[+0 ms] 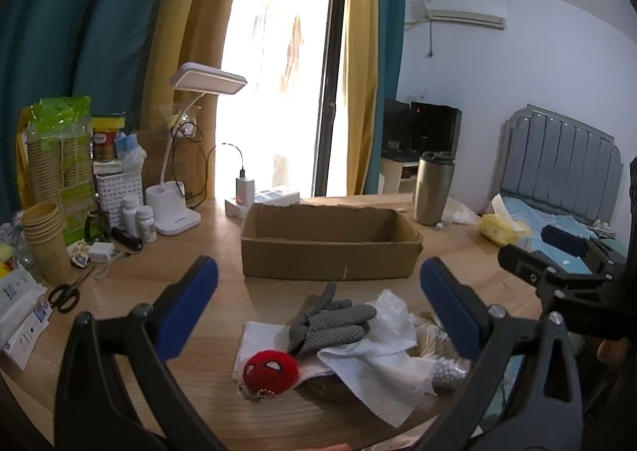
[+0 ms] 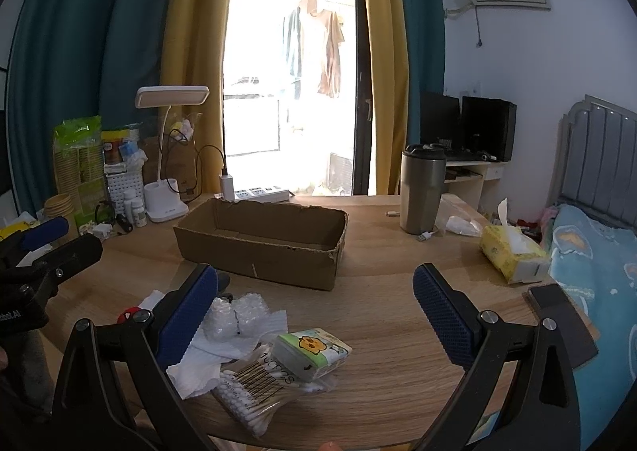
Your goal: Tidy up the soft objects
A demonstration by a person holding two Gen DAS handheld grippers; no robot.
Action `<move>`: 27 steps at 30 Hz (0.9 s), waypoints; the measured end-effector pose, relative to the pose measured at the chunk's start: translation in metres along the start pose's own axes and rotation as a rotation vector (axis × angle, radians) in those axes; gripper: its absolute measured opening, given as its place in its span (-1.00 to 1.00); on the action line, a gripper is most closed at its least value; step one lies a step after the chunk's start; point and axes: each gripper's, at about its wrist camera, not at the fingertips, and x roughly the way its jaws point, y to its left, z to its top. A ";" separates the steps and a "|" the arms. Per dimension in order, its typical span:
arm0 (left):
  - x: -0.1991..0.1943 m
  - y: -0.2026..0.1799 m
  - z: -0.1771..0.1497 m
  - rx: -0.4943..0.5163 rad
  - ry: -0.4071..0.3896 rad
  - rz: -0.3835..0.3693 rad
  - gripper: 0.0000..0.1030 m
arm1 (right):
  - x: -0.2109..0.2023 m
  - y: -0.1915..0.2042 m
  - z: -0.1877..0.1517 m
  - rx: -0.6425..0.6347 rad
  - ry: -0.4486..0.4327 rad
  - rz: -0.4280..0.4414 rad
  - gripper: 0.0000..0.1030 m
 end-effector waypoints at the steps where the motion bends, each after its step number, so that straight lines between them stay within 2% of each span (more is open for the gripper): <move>1: 0.000 0.001 0.000 -0.001 0.002 0.003 0.99 | -0.002 0.002 0.000 -0.001 -0.001 0.002 0.95; 27: 0.007 0.002 0.000 -0.003 0.027 0.031 0.99 | 0.000 0.000 0.004 -0.007 0.000 0.020 0.95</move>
